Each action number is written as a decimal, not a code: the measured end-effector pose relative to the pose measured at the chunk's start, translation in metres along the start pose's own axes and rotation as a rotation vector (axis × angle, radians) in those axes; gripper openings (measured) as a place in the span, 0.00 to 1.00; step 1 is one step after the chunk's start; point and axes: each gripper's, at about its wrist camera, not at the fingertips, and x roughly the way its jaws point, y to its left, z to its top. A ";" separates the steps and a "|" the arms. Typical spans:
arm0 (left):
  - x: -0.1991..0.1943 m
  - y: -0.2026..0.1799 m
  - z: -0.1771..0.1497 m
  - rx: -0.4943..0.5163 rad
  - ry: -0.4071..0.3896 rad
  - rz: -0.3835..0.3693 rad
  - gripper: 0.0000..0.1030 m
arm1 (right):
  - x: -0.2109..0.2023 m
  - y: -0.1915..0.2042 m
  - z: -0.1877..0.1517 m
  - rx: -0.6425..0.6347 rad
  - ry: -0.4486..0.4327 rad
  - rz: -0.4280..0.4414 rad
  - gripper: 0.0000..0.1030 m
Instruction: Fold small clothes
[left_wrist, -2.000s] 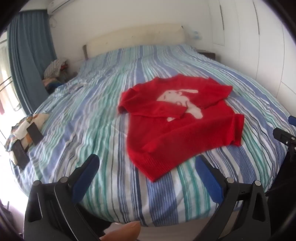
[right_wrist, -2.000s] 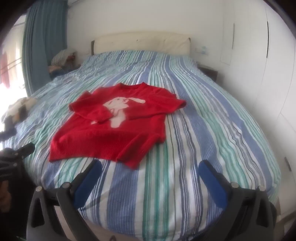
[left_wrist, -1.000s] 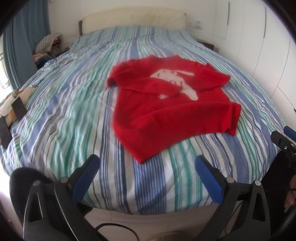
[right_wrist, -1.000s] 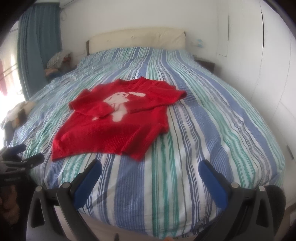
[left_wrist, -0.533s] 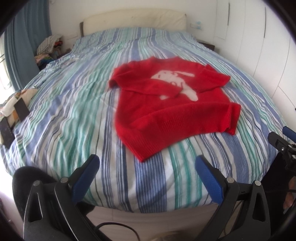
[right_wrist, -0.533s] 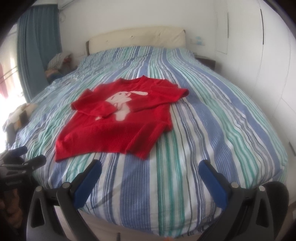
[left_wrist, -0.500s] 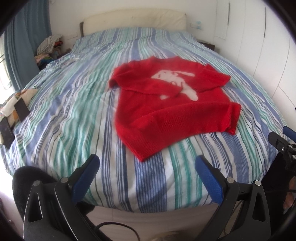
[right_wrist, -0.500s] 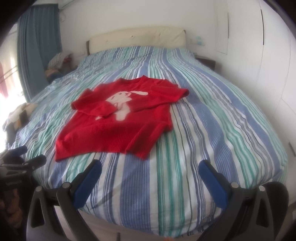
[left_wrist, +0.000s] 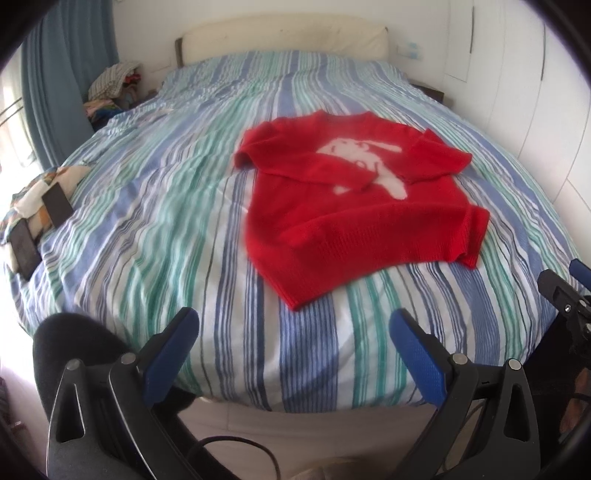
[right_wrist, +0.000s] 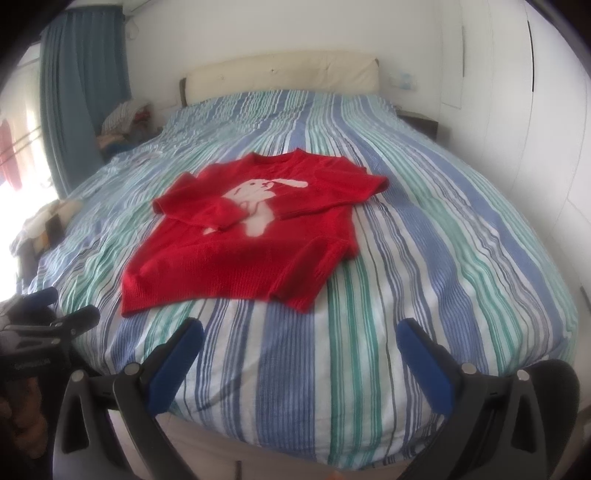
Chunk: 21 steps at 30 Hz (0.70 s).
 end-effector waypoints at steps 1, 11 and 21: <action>0.001 0.001 -0.001 -0.003 0.008 -0.010 1.00 | -0.003 0.001 -0.001 0.002 -0.012 -0.005 1.00; -0.004 -0.010 -0.001 0.033 -0.009 -0.033 1.00 | -0.006 0.013 -0.004 0.001 -0.039 0.019 1.00; -0.001 -0.014 -0.003 0.051 -0.007 -0.030 1.00 | 0.000 0.017 -0.007 0.003 -0.018 0.037 1.00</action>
